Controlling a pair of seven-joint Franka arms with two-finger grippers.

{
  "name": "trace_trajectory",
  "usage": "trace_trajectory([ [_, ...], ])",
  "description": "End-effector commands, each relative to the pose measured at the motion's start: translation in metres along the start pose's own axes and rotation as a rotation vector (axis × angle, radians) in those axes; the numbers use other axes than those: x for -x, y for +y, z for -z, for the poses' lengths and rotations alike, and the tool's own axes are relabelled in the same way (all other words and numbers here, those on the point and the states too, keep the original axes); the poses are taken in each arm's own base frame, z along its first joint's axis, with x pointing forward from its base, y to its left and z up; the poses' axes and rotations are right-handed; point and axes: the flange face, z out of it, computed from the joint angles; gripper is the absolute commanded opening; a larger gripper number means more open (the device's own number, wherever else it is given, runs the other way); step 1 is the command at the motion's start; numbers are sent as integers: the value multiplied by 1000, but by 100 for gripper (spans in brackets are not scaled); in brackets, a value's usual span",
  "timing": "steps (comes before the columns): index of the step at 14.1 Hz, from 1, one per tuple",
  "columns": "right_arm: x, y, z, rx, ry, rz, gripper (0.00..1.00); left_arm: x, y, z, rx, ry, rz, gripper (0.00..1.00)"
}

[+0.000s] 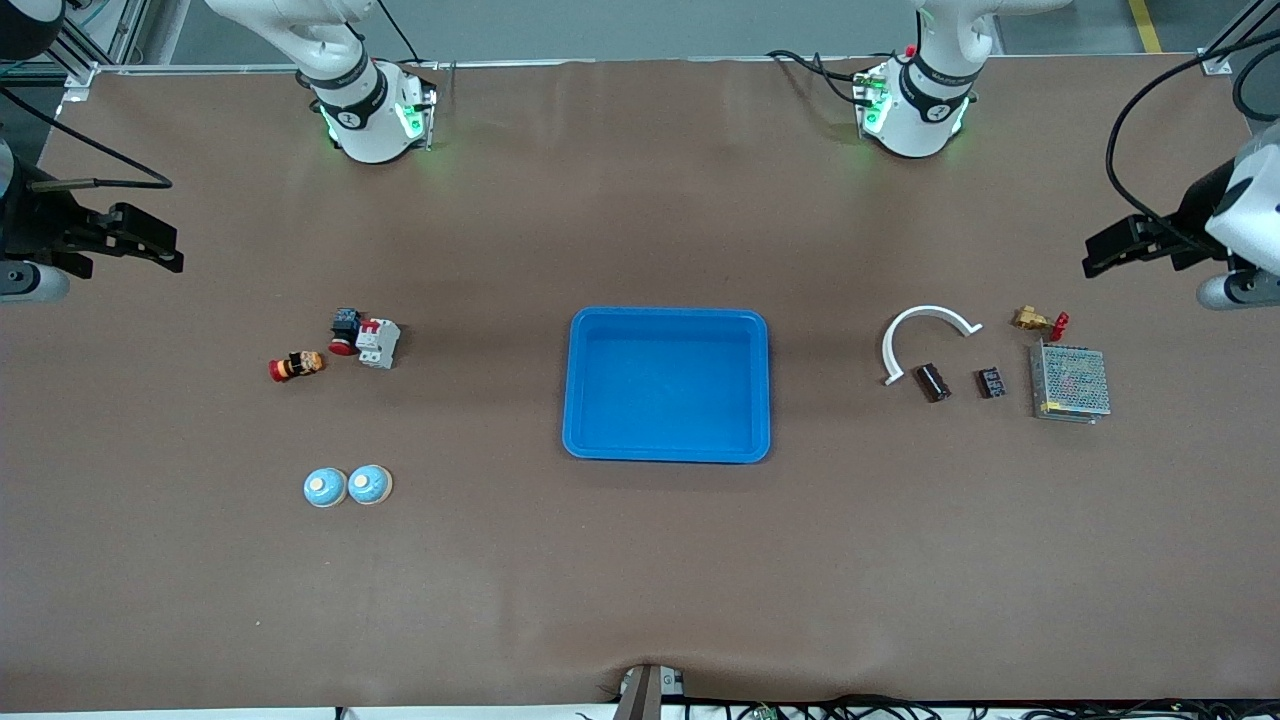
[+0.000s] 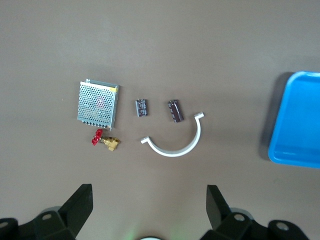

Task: Place electrolytic capacitor and blue bell in tray
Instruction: 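Reach the left gripper to a capacitor while the right gripper reaches a bell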

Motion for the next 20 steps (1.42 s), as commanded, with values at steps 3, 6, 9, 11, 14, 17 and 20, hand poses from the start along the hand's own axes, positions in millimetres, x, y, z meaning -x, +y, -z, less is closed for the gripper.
trace_trajectory([
  [3, -35, -13, -37, -11, -5, 32, 100, -2, -7, -60, 3, 29, 26, 100],
  [6, -52, -23, -55, -12, 8, 55, 100, -1, -22, -115, 10, 82, 65, 100],
  [9, -67, -41, -73, -2, 14, 160, 100, 3, -22, -166, 16, 124, 99, 100],
  [11, -77, -51, -87, 1, 16, 289, 100, 7, -25, -205, -10, 166, 82, 100],
  [14, -86, -60, -104, 1, 12, 469, 100, 6, -38, -250, -6, 170, 103, 100],
  [17, -99, -63, -128, -4, 2, 659, 100, 4, -48, -292, 5, 193, 121, 100],
  [20, -115, -63, -155, 7, 39, 837, 100, -2, -46, -323, 11, 191, 119, 99],
])
